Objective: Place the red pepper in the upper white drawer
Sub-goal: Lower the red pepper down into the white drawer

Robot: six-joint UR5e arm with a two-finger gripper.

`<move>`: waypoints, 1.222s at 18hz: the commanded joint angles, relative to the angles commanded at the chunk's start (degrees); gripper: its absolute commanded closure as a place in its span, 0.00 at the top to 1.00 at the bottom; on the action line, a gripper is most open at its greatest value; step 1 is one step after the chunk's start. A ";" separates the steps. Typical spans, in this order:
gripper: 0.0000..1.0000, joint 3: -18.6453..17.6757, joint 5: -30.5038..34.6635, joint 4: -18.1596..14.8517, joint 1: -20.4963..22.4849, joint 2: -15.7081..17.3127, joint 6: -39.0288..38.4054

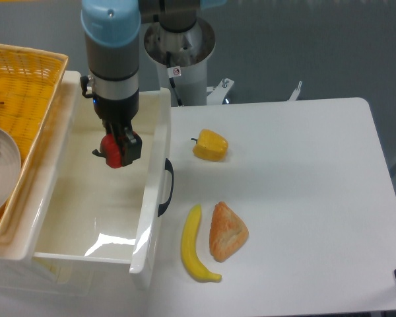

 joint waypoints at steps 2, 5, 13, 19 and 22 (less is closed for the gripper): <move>0.15 -0.09 0.09 0.88 -0.62 -0.62 -0.09; 0.15 -0.17 0.09 0.97 -0.97 -1.41 -0.09; 0.15 -0.96 0.26 1.06 -1.50 -2.38 -0.09; 0.15 -0.88 1.23 1.23 -2.11 -3.78 0.00; 0.15 -0.88 1.58 1.14 -2.55 -3.87 0.00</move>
